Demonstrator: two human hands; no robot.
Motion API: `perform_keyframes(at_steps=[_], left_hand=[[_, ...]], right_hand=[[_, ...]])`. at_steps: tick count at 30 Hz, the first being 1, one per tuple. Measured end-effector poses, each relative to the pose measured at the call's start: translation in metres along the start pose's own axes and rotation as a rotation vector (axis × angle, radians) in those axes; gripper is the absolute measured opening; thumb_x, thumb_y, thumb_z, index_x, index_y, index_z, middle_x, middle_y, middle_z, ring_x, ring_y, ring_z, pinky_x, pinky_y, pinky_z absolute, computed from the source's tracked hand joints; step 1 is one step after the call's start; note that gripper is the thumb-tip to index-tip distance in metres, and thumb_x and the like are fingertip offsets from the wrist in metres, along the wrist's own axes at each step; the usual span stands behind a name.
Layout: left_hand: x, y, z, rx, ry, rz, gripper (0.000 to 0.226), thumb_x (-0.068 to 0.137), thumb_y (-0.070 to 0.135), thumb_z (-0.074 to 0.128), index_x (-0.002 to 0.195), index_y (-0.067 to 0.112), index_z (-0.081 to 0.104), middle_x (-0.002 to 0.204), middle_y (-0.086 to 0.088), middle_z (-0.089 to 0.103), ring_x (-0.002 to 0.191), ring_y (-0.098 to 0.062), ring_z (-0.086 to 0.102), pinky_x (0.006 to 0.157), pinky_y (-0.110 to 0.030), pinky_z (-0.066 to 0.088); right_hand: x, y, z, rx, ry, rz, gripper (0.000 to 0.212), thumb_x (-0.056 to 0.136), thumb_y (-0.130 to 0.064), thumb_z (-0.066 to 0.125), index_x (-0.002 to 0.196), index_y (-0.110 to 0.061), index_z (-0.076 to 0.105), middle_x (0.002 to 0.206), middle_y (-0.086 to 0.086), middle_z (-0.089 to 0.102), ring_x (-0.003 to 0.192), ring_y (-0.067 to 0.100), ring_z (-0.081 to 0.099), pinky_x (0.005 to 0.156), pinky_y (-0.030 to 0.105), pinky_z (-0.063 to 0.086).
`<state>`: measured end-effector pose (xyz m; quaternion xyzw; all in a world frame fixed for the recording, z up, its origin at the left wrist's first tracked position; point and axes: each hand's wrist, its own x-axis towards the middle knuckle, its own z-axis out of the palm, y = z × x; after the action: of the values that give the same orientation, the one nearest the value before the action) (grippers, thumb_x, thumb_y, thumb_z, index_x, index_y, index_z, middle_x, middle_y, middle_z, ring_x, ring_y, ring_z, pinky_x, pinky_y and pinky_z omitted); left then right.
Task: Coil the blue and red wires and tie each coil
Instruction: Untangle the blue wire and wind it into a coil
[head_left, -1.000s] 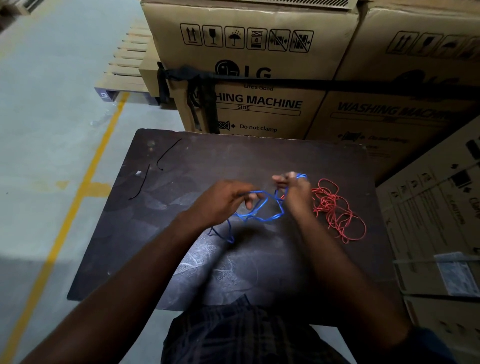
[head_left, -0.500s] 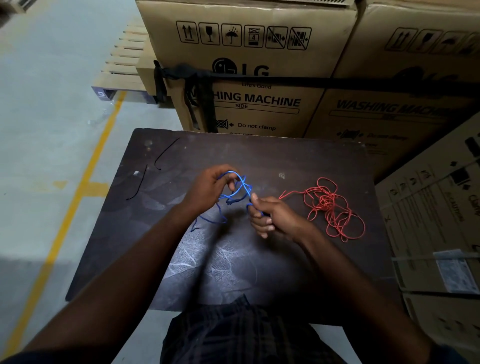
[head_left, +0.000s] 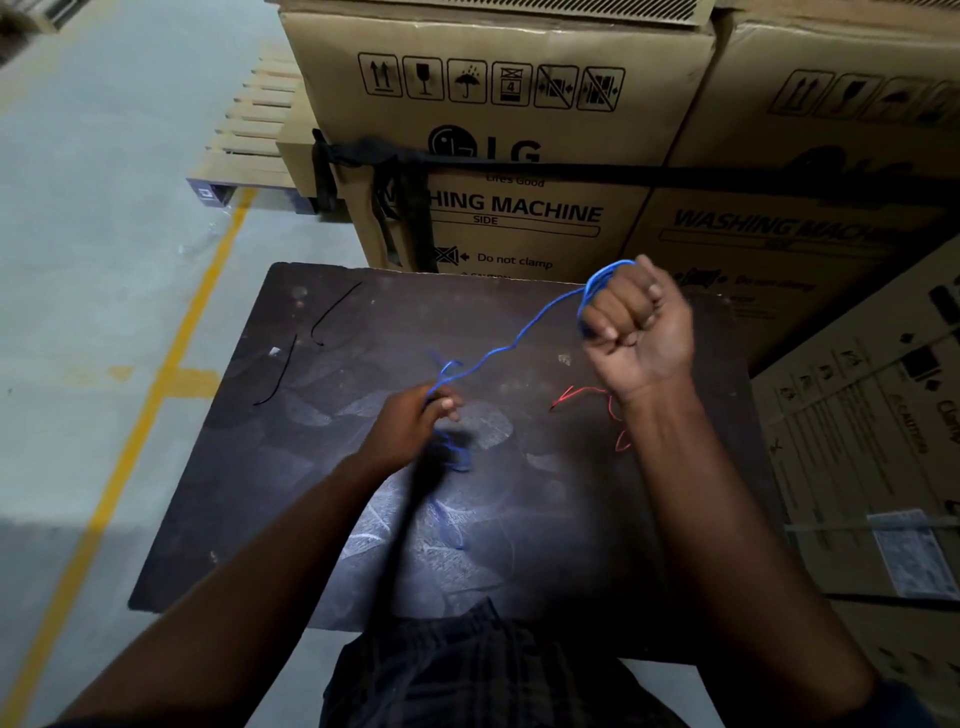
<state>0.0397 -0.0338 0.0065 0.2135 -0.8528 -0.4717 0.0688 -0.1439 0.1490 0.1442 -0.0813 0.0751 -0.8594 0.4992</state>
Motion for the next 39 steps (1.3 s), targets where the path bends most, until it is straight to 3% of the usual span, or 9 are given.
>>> perform_keyframes(at_steps=[9, 14, 19, 22, 26, 28, 32, 36, 39], left_hand=[[-0.014, -0.025, -0.013, 0.013, 0.038, -0.012, 0.011, 0.091, 0.016, 0.061, 0.091, 0.026, 0.065, 0.086, 0.009, 0.072, 0.084, 0.002, 0.065, 0.080, -0.013, 0.046], [-0.007, -0.010, -0.003, -0.175, 0.043, -0.085, 0.035, 0.086, 0.014, 0.070, 0.119, 0.018, 0.059, 0.110, 0.002, 0.069, 0.097, -0.005, 0.065, 0.094, -0.033, 0.050], [0.012, 0.027, -0.006, 0.045, 0.297, -0.058, 0.089, 0.086, 0.033, 0.071, 0.153, 0.005, 0.019, 0.155, -0.015, 0.030, 0.143, -0.025, 0.029, 0.116, -0.023, 0.017], [0.024, 0.052, -0.014, 0.303, 0.411, 0.112, 0.091, 0.089, 0.042, 0.062, 0.153, 0.000, 0.013, 0.161, -0.017, 0.014, 0.148, -0.031, 0.013, 0.118, -0.028, 0.005], [0.037, 0.081, -0.012, 0.304, 0.250, 0.318, 0.056, 0.091, 0.043, 0.051, 0.139, 0.015, 0.048, 0.143, -0.005, 0.051, 0.137, -0.023, 0.041, 0.113, -0.052, 0.021], [0.037, 0.090, -0.007, 0.229, 0.198, 0.366, 0.038, 0.094, 0.036, 0.045, 0.118, 0.011, 0.060, 0.115, -0.003, 0.065, 0.111, -0.018, 0.057, 0.107, -0.047, 0.029], [0.033, 0.090, 0.005, 0.120, 0.178, 0.379, 0.018, 0.096, 0.015, 0.047, 0.083, 0.008, 0.059, 0.077, -0.008, 0.061, 0.073, -0.016, 0.050, 0.069, -0.030, 0.037], [0.021, 0.088, 0.019, 0.111, 0.100, 0.358, 0.015, 0.097, 0.009, 0.050, 0.086, 0.015, 0.058, 0.073, 0.005, 0.055, 0.068, -0.003, 0.046, 0.066, -0.024, 0.038], [0.017, 0.088, 0.018, 0.114, 0.117, 0.373, 0.015, 0.099, 0.014, 0.050, 0.092, 0.009, 0.063, 0.078, 0.006, 0.056, 0.071, -0.002, 0.047, 0.068, -0.021, 0.037]], right_hand=[[0.008, -0.008, -0.004, -0.139, 0.160, -0.085, 0.049, 0.099, -0.024, 0.026, 0.052, -0.020, 0.042, 0.036, -0.006, 0.028, 0.034, 0.010, 0.015, 0.039, 0.024, 0.028], [0.005, 0.019, -0.009, -0.197, 0.155, 0.040, 0.046, 0.098, -0.026, 0.029, 0.053, -0.022, 0.041, 0.041, -0.007, 0.019, 0.034, 0.010, 0.015, 0.039, 0.023, 0.029], [-0.003, 0.033, -0.010, -0.283, 0.181, 0.139, 0.044, 0.096, -0.028, 0.032, 0.053, -0.024, 0.040, 0.042, -0.007, 0.014, 0.034, 0.011, 0.010, 0.039, 0.024, 0.024], [-0.006, 0.039, -0.010, -0.363, 0.155, 0.246, 0.047, 0.098, -0.030, 0.029, 0.053, -0.025, 0.040, 0.037, -0.008, 0.018, 0.033, 0.011, 0.009, 0.038, 0.025, 0.024], [-0.007, 0.047, -0.005, -0.476, 0.091, 0.364, 0.050, 0.101, -0.031, 0.027, 0.054, -0.025, 0.041, 0.036, -0.011, 0.025, 0.032, 0.010, 0.011, 0.037, 0.022, 0.028], [-0.005, 0.047, 0.001, -0.476, 0.065, 0.360, 0.049, 0.102, -0.032, 0.026, 0.055, -0.024, 0.041, 0.037, -0.011, 0.025, 0.032, 0.009, 0.013, 0.037, 0.022, 0.030], [0.004, 0.045, 0.009, -0.514, 0.128, 0.196, 0.043, 0.103, -0.033, 0.028, 0.066, -0.020, 0.042, 0.043, -0.007, 0.037, 0.034, 0.009, 0.032, 0.047, 0.027, 0.037], [0.018, 0.054, 0.011, -0.666, 0.259, -0.062, 0.033, 0.105, -0.026, 0.028, 0.086, -0.010, 0.049, 0.073, 0.005, 0.070, 0.058, 0.019, 0.064, 0.067, 0.033, 0.053], [0.032, 0.063, 0.002, -0.908, 0.315, -0.198, 0.031, 0.106, -0.018, 0.025, 0.085, -0.010, 0.046, 0.084, 0.007, 0.073, 0.069, 0.019, 0.068, 0.076, 0.030, 0.055]])
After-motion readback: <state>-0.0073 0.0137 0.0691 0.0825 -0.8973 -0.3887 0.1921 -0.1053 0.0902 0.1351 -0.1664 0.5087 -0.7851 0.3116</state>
